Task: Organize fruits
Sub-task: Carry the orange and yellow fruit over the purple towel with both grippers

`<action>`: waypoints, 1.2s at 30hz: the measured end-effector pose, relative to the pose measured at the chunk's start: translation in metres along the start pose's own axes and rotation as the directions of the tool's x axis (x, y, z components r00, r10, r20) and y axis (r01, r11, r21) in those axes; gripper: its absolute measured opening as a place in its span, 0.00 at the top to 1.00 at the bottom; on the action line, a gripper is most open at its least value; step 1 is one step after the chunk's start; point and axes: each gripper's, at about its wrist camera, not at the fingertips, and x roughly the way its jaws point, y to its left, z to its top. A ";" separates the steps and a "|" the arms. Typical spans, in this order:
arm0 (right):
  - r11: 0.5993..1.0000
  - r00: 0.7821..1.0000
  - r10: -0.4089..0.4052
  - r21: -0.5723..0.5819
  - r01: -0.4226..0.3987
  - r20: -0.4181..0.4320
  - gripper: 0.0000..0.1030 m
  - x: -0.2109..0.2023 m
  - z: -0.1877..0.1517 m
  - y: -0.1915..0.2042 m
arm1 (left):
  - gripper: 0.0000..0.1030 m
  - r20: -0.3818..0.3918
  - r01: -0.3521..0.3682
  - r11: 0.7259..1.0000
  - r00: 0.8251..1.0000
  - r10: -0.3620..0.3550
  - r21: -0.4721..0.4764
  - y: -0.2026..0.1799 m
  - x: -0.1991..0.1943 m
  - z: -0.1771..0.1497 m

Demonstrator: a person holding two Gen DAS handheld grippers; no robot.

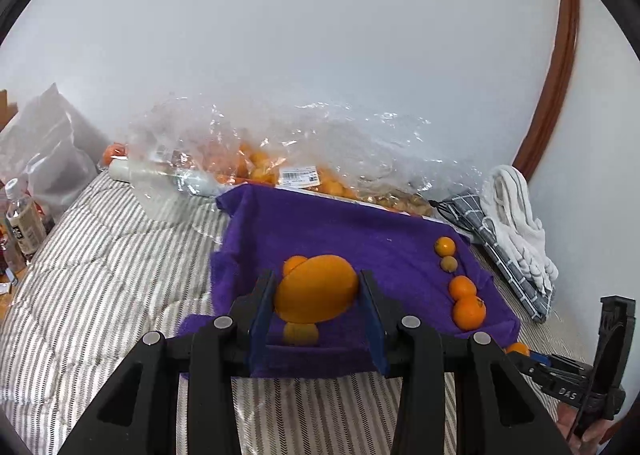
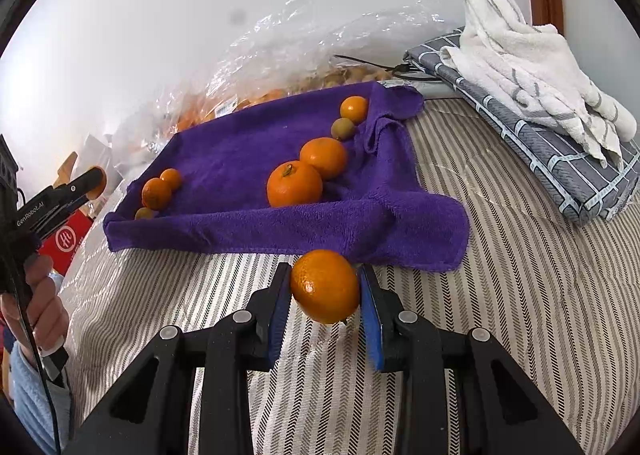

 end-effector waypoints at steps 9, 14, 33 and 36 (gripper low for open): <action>0.997 0.996 -0.042 -0.066 0.047 0.074 0.68 -0.025 0.028 0.025 | 0.62 0.002 -0.024 0.999 1.000 0.024 -0.023 0.008 -0.001 0.002; 0.996 0.992 -0.031 -0.079 0.041 0.120 0.68 -0.030 0.055 0.036 | 0.62 0.003 -0.041 0.998 0.999 0.041 -0.045 0.015 -0.001 0.003; 0.994 0.994 0.026 -0.112 -0.015 0.104 0.68 0.043 0.090 0.069 | 0.62 -0.013 -0.071 0.974 0.997 0.070 -0.214 0.067 0.003 0.010; 0.990 0.999 0.003 -0.139 0.004 0.048 0.68 0.062 0.080 0.071 | 0.62 -0.029 -0.052 0.977 0.998 0.047 -0.207 0.062 0.007 0.009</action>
